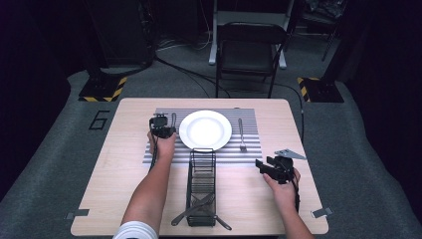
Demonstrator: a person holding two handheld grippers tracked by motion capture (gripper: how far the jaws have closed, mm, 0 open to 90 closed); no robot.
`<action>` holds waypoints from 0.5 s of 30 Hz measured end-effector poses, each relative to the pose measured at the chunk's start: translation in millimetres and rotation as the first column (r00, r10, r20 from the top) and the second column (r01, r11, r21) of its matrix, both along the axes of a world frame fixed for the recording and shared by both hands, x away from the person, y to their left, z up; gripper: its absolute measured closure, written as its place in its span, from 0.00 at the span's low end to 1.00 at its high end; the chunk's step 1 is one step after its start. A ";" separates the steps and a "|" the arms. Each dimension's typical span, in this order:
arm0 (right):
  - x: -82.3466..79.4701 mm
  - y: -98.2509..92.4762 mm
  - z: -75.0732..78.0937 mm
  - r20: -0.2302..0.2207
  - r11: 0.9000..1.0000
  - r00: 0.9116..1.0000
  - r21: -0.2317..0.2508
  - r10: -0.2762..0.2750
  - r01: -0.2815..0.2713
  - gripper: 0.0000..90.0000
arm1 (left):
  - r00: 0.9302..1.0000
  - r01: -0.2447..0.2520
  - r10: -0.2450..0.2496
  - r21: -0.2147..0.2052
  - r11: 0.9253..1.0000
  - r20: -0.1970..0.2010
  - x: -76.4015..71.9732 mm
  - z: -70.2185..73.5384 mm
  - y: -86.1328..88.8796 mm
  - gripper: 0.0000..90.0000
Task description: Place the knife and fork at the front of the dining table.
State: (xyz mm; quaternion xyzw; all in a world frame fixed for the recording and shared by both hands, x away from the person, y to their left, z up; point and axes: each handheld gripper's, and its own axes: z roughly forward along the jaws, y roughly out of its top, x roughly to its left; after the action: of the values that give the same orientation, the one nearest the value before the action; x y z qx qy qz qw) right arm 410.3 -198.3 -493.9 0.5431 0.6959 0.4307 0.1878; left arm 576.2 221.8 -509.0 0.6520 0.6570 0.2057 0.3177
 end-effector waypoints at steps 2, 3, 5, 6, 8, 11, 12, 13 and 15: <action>-0.5 -0.4 0.3 0.001 1.000 1.000 0.001 -0.001 0.001 0.50 | 1.000 0.002 -0.002 -0.009 1.000 0.006 -1.8 1.5 1.5 0.74; -0.7 -0.6 0.4 0.000 1.000 1.000 0.000 -0.001 0.001 0.50 | 1.000 0.004 -0.004 -0.017 1.000 0.014 -3.1 3.2 2.8 0.72; -1.2 -1.5 0.6 0.000 1.000 1.000 0.000 -0.002 0.002 0.50 | 1.000 0.007 -0.006 -0.019 1.000 0.030 -5.9 6.7 4.6 0.69; -1.5 -1.8 0.9 0.000 1.000 1.000 0.001 -0.005 0.005 0.50 | 0.999 0.014 -0.013 -0.018 1.000 0.037 -7.8 8.9 5.9 0.68; -2.2 -3.0 1.1 0.002 1.000 1.000 0.001 -0.008 0.008 0.50 | 0.998 0.023 -0.022 -0.019 1.000 0.055 -11.9 13.3 9.2 0.65; -2.8 -4.1 1.5 0.001 1.000 1.000 0.002 -0.014 0.014 0.50 | 0.997 0.039 -0.037 -0.031 0.999 0.068 -18.0 20.0 14.3 0.63; -3.0 -4.2 1.7 0.001 1.000 1.000 0.004 -0.014 0.014 0.50 | 0.997 0.047 -0.044 -0.035 0.998 0.069 -20.2 21.7 15.9 0.63; -3.2 -4.4 1.9 0.002 1.000 1.000 0.003 -0.015 0.015 0.50 | 0.996 0.053 -0.051 -0.039 0.998 0.067 -22.0 23.4 17.1 0.62; -3.2 -4.2 2.0 0.003 1.000 1.000 0.003 -0.014 0.014 0.50 | 0.994 0.073 -0.070 -0.040 0.997 0.083 -27.0 27.1 19.9 0.61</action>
State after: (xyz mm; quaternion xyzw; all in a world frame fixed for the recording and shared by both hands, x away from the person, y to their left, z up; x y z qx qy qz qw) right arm 407.1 -202.5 -491.9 0.5477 0.6912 0.4310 0.1910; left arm 549.2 241.6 -481.8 0.6592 0.6239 0.2067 0.3654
